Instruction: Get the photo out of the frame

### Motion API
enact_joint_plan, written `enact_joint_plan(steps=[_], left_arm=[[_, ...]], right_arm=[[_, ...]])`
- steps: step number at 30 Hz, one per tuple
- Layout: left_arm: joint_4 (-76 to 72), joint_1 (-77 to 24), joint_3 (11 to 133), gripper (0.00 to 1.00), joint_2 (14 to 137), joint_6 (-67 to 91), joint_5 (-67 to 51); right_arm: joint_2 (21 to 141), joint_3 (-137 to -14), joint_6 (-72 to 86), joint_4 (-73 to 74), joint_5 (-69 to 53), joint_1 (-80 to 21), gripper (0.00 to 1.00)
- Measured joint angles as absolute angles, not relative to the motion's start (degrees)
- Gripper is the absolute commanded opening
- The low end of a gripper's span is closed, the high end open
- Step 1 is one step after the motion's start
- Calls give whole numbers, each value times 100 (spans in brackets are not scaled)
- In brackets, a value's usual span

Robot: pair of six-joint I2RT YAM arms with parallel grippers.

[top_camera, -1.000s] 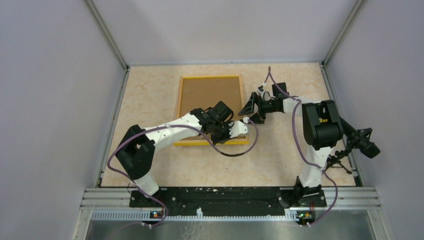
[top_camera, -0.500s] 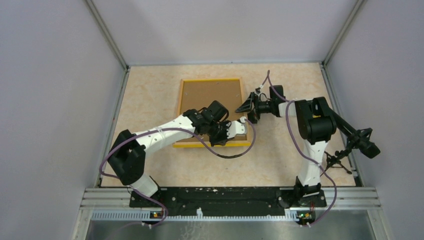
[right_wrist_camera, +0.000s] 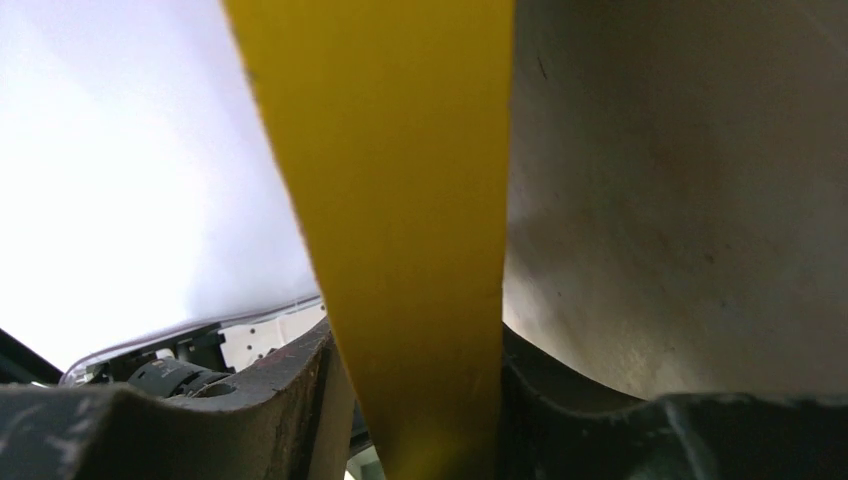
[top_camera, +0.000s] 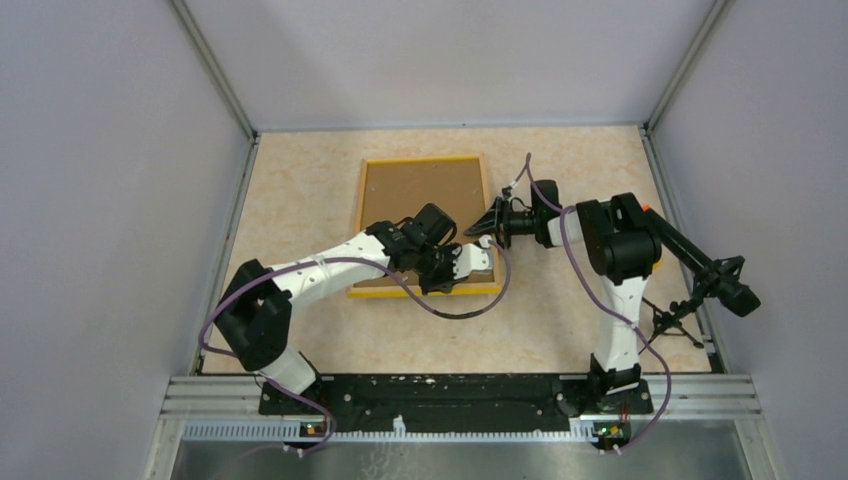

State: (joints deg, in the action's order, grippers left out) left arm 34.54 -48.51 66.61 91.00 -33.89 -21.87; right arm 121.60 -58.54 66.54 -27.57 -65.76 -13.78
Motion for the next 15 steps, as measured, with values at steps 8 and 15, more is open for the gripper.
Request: enact_joint_plan(steps=[8,15], left_arm=[[3330,-4836,6569,0,9098,-3398,-2265],[3284,-4797,6530,73,8927,-3354,-2331]], right_arm=[[12418,-5859,6938,-3148,-6632,-1468,27],[12481,-6049,6751,-3371,-6724,-1542,0]])
